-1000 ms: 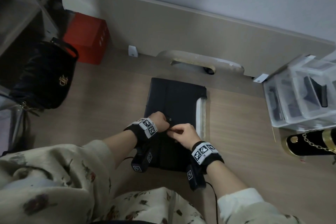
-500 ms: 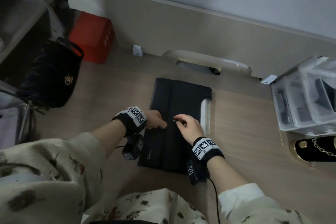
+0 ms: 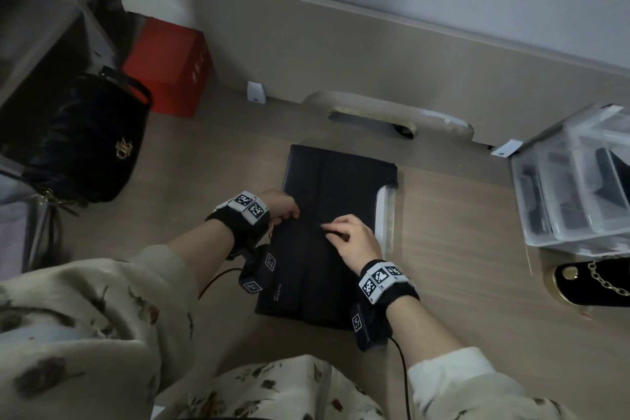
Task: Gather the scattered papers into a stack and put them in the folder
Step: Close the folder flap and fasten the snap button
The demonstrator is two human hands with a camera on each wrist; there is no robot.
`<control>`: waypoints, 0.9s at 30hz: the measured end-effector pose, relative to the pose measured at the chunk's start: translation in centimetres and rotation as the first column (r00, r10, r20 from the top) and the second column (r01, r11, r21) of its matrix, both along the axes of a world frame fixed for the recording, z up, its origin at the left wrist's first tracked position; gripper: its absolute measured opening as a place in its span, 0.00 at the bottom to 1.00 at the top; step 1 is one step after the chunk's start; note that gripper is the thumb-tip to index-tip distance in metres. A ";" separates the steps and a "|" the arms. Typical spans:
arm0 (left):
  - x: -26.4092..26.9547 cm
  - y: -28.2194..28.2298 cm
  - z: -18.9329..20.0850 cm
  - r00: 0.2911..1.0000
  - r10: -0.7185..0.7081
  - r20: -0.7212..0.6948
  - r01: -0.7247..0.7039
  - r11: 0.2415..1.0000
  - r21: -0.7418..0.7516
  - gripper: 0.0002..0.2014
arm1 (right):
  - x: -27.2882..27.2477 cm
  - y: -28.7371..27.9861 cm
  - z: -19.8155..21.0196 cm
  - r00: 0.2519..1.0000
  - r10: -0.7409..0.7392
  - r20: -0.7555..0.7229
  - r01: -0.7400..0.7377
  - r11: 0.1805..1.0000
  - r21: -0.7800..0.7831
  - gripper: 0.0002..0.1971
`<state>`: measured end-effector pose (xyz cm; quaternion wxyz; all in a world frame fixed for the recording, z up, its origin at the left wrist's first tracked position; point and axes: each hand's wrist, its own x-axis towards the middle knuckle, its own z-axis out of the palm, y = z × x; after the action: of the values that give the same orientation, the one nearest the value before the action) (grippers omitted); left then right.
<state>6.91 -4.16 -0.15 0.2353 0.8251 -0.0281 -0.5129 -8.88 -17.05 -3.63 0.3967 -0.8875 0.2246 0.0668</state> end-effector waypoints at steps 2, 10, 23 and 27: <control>-0.1 -0.2 -0.3 0.989 -0.056 0.135 0.054 0.998 0.020 0.05 | 0.0 0.0 0.1 1.000 0.017 -0.019 -0.017 1.000 0.005 0.15; -0.8 -2.4 -1.3 0.922 -0.063 0.383 0.081 0.996 -0.030 0.08 | 1.0 0.3 0.0 0.994 0.023 -0.103 -0.025 1.000 -0.018 0.17; -1.5 -5.5 -1.1 0.897 -0.147 0.416 0.200 0.976 -0.087 0.08 | 0.6 -0.5 0.4 0.987 0.141 0.074 -0.131 0.983 -0.132 0.11; -1.1 -5.8 -1.0 0.907 -0.177 0.383 0.248 0.958 -0.142 0.10 | 1.3 -1.0 0.3 0.989 0.150 -0.016 -0.147 0.937 -0.317 0.13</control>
<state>5.81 -9.98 -1.19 0.2449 0.8723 -0.2096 -0.3677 -7.60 -18.02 -3.31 0.2434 -0.9545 0.1631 0.0557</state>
